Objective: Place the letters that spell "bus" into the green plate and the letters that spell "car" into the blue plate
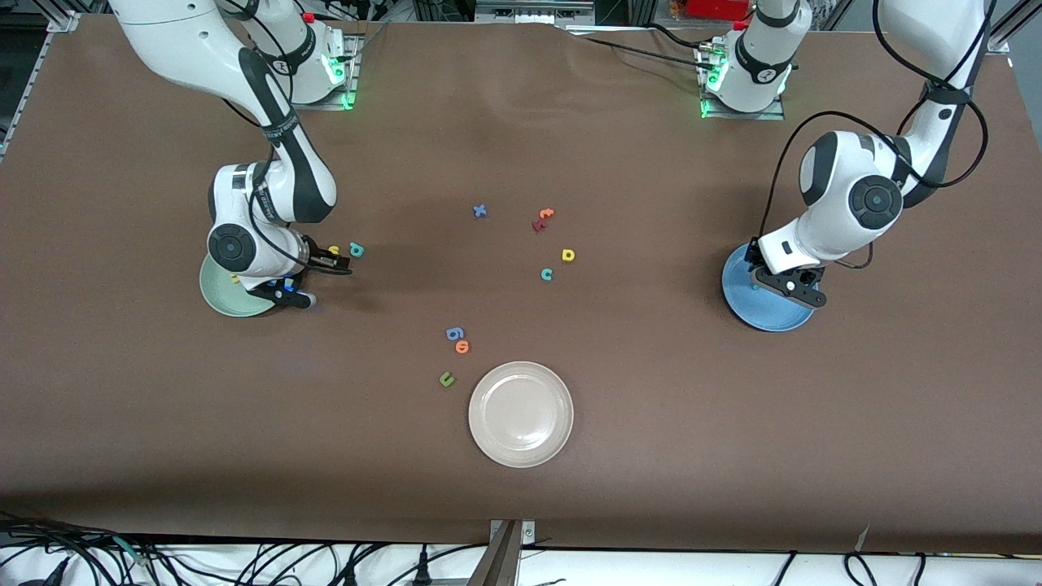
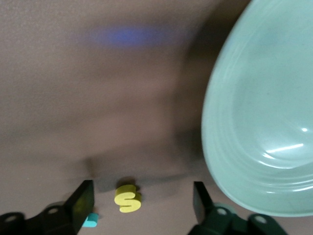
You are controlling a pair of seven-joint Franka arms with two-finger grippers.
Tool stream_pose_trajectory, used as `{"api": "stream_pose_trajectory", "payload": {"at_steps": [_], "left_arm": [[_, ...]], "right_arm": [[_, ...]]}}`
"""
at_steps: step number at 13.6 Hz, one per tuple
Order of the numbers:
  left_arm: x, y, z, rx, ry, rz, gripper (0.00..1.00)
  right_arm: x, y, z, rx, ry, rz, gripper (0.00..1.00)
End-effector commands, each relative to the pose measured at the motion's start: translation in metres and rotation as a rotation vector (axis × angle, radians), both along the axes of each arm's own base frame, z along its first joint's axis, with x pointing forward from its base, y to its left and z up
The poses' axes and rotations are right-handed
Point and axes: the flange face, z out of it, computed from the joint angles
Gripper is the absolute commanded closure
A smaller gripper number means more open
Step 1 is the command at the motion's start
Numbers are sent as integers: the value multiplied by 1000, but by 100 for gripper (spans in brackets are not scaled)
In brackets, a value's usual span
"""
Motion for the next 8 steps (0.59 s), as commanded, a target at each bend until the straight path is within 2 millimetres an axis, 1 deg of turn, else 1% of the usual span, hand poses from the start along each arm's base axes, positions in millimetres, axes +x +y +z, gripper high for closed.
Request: {"api": "stream_pose_trajectory", "payload": {"at_steps": [1, 2, 3, 4, 5, 6, 7, 8], "left_arm": [[3, -26, 15, -45, -18, -24, 0], [-4, -70, 16, -109, -10, -7, 0], [-7, -114, 15, -170, 8, 59, 0], [-8, -153, 13, -189, 30, 122, 0], [-13, -180, 9, -184, 49, 168, 0], [-20, -207, 11, -175, 49, 175, 0], [-25, -230, 17, -159, 32, 159, 0], [-27, -249, 19, -137, 11, 137, 0]], "right_arm": [[-7, 4, 6, 14, -9, -15, 12], [-7, 4, 6, 14, -9, -15, 12], [-7, 4, 6, 14, -9, -15, 14], [-7, 5, 6, 15, -9, -15, 20], [-7, 5, 6, 15, -10, -15, 24], [-7, 5, 6, 15, -10, -15, 29], [-7, 5, 6, 15, -12, -14, 36], [-7, 5, 6, 15, -12, -12, 43]]}}
